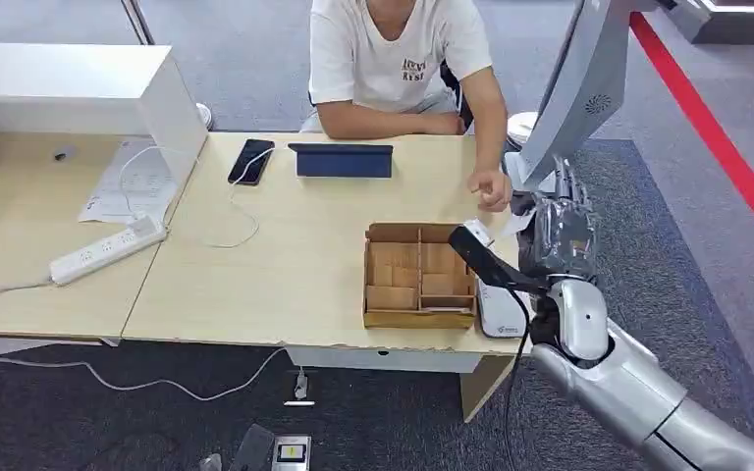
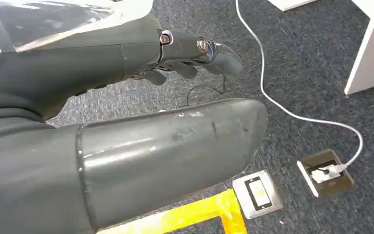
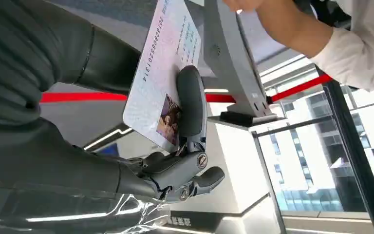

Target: Pass the card to the sensor for recognition and then transmit it.

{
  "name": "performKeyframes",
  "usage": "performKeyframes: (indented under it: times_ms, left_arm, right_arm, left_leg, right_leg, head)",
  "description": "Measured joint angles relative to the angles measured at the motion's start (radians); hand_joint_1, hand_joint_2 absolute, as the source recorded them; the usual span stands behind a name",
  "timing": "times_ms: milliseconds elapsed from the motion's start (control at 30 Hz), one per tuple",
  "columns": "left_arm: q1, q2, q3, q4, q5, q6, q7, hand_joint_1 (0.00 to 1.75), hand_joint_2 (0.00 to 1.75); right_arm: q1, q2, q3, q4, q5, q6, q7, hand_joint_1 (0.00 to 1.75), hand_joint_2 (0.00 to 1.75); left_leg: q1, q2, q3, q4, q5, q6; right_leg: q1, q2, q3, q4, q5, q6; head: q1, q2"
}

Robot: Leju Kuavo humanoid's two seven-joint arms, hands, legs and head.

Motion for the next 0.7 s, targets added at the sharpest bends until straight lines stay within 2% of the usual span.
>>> performKeyframes:
  times_ms: [67, 167, 333, 533, 700]
  left_arm:
    - [-0.004, -0.002, 0.0, 0.001, 0.003, 0.0, 0.002, 0.0, 0.0]
    - [-0.011, -0.004, 0.0, 0.003, 0.034, 0.0, 0.006, 0.0, 0.0]
    - [-0.02, -0.004, -0.015, 0.003, 0.098, 0.0, 0.018, 0.0, 0.0]
    - [-0.02, -0.003, -0.052, 0.003, 0.15, 0.0, 0.044, 0.0, 0.0]
    - [-0.023, 0.001, -0.098, 0.003, 0.171, 0.0, 0.086, 0.0, 0.0]
  right_arm:
    - [-0.017, 0.0, 0.001, -0.024, -0.007, 0.038, 0.0, 1.75, 1.75]
    - [-0.057, 0.007, 0.021, -0.044, -0.089, 0.115, 0.0, 1.75, 1.75]
    - [-0.127, 0.039, 0.099, -0.044, -0.221, 0.215, 0.0, 1.75, 1.75]
    - [-0.194, 0.103, 0.194, 0.003, -0.288, 0.248, 0.0, 1.75, 1.75]
    - [-0.231, 0.135, 0.238, 0.049, -0.29, 0.241, 0.0, 1.75, 1.75]
  left_leg:
    - [0.0, 0.0, 0.0, 0.0, 0.0, 0.0]
    - [0.0, 0.0, -0.001, 0.0, 0.001, -0.001]
    - [0.0, 0.0, -0.001, 0.0, 0.001, -0.001]
    - [0.0, -0.001, -0.002, 0.0, 0.001, -0.001]
    - [0.0, -0.001, -0.002, 0.0, 0.001, -0.001]
  right_leg:
    - [0.0, 0.0, 0.0, 0.0, 0.0, 0.0]
    - [0.0, 0.0, 0.0, 0.0, 0.0, 0.0]
    - [0.0, 0.0, 0.0, 0.001, 0.0, 0.0]
    - [0.0, 0.0, -0.002, 0.001, 0.0, 0.0]
    - [0.0, 0.0, -0.002, 0.001, 0.0, 0.0]
  head:
    - [0.0, 0.0]
    - [0.0, 0.0]
    - [0.0, 0.0]
    - [0.0, 0.0]
    - [0.0, 0.0]
